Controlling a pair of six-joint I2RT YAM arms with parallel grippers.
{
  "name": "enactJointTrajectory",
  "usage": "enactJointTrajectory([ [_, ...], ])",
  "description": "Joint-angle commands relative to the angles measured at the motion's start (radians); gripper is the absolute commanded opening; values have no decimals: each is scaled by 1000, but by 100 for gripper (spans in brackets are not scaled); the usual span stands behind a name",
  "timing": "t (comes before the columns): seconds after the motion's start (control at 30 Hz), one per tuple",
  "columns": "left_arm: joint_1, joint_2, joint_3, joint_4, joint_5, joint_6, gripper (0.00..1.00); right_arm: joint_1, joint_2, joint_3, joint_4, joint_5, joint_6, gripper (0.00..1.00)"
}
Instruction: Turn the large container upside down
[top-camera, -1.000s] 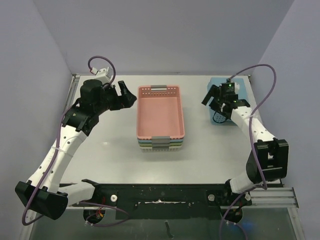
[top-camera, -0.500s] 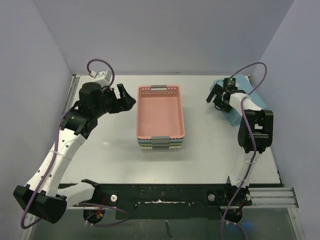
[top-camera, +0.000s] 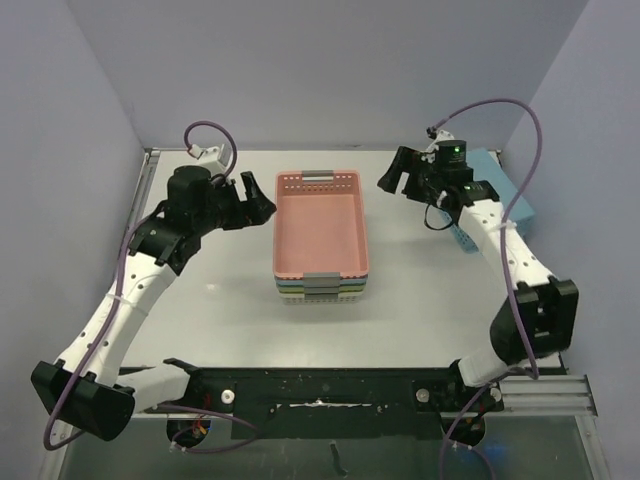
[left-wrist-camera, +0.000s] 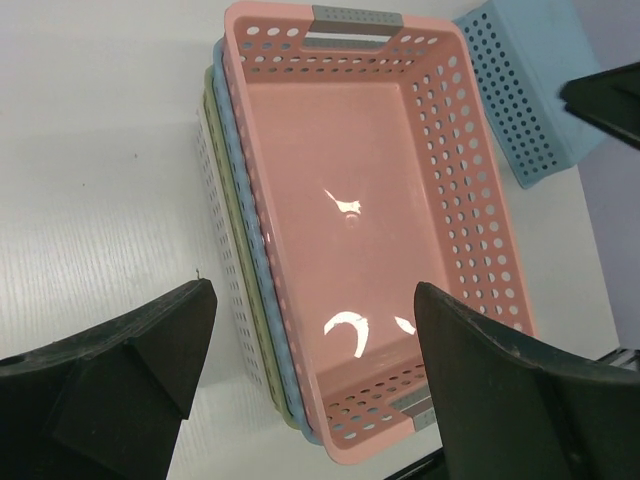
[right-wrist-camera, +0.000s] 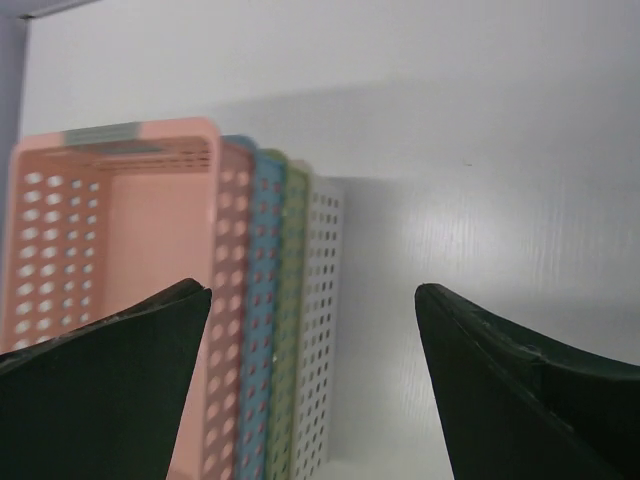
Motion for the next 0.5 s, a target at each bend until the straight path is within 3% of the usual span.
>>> enactJointTrajectory([
  [0.0, -29, 42, 54, -2, -30, 37, 79, -10, -218, -55, -2, -142, 6, 87],
  [0.2, -131, 128, 64, -11, -187, 47, 77, 121, -276, -86, -60, -99, 55, 82],
  [0.3, -147, 151, 65, 6, -194, 41, 77, 185, -244, -74, -94, -42, 56, 80],
  [0.47, -152, 186, 17, 71, -165, 41, 64, 221, -173, 6, -183, 67, 28, 78],
])
